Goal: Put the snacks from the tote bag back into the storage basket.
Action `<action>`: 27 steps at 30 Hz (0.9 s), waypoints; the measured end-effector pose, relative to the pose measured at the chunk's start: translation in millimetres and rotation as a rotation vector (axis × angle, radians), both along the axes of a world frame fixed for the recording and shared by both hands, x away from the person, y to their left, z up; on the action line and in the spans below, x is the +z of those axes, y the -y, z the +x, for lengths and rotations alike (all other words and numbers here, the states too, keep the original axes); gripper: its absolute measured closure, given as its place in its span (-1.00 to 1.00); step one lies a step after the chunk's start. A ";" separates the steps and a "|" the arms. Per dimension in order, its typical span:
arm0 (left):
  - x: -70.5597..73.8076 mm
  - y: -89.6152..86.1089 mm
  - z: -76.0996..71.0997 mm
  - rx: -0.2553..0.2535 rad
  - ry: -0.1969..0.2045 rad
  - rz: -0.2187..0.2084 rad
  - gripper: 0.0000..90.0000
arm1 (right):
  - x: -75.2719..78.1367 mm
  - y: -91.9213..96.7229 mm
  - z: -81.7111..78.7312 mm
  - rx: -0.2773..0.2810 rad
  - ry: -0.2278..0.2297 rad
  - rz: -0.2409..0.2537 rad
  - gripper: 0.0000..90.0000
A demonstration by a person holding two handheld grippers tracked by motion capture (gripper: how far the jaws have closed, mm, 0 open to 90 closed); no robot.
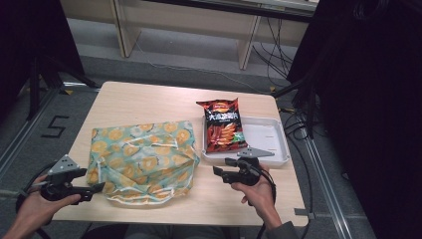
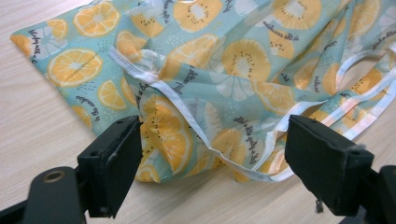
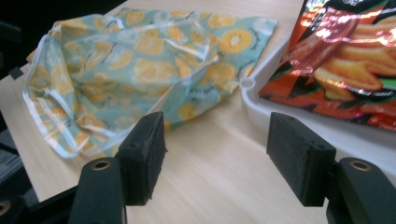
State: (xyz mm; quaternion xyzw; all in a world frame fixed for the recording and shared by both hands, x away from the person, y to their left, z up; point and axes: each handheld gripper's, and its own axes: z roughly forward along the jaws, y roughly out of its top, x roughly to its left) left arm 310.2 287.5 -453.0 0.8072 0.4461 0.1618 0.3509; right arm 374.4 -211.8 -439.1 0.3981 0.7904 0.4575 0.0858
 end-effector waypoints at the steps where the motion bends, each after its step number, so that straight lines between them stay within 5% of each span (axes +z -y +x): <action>1: 0.0 0.0 0.0 0.000 0.000 0.000 -0.59 | 0.0 0.0 0.0 0.000 0.000 0.000 -0.16; 3: -1.7 3.6 -0.7 0.020 0.013 -0.035 -0.59 | -2.9 0.2 -4.7 0.007 -0.015 -0.006 -0.18; 6: -1.1 8.2 -6.1 -0.004 0.009 -0.018 -0.60 | -5.2 -0.8 -16.6 -0.007 -0.042 -0.027 -0.22; 13: -0.9 17.8 -13.3 -0.035 0.014 -0.005 -0.61 | -8.9 -3.1 -29.2 0.014 -0.002 -0.077 -0.26; 14: -1.8 19.1 -14.2 -0.047 0.014 0.005 -0.61 | -10.1 -4.8 -32.2 0.019 -0.032 -0.076 -0.27; 27: -4.7 19.3 -17.9 -0.052 0.018 0.025 -0.62 | -14.8 -5.0 -39.5 0.040 -0.031 -0.120 -0.30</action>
